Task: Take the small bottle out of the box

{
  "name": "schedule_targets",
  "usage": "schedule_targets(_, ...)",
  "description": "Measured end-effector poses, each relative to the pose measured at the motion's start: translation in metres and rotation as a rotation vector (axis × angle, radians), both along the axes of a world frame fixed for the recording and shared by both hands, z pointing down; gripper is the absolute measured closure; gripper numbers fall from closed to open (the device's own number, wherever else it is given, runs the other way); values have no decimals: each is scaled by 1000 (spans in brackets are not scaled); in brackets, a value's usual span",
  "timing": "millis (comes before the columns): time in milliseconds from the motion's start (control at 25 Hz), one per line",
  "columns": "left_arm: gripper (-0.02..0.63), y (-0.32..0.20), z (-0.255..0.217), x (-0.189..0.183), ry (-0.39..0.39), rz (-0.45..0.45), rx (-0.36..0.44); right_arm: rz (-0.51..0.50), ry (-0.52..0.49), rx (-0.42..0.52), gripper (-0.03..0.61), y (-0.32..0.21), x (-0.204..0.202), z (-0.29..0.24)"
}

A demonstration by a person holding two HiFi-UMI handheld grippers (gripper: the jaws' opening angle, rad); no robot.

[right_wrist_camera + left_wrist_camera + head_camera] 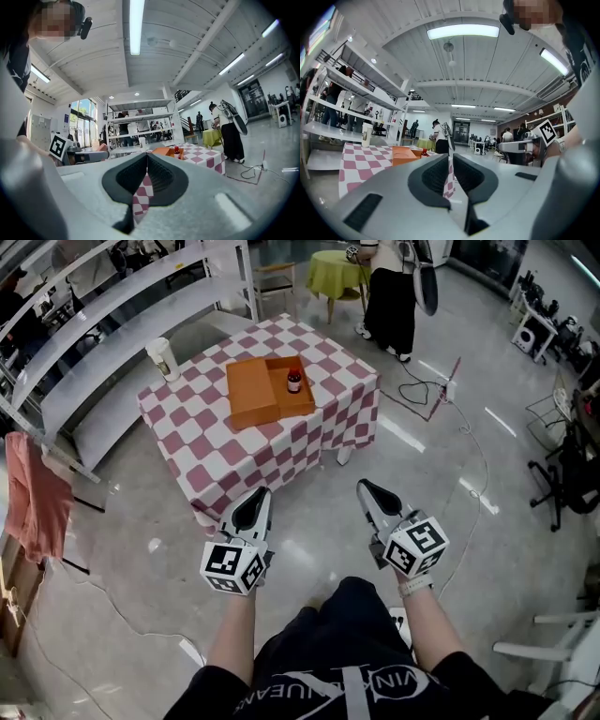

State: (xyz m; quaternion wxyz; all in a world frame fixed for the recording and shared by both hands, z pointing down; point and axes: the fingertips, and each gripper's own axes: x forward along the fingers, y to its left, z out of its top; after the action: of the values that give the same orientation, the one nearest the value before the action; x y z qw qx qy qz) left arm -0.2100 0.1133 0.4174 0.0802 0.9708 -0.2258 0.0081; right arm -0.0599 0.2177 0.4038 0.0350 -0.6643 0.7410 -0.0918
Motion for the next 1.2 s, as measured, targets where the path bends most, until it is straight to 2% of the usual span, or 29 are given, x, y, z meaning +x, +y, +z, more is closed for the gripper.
schedule_targets(280,581,-20,5,4,-3,-35,-16,-34,-23,11,571,-29,7,3)
schedule_targets(480,581,-47,5,16,-4,-69,-21,-68,-2,13,571,-68,17,4)
schedule_targets(720,581,-80,6,53,0,-72,-23,-149,11,10,571,-109,35,4)
schedule_targets(1200,581,-131,19,118,-20,-75,-45,-184,-29,-31,571,-169,93,26)
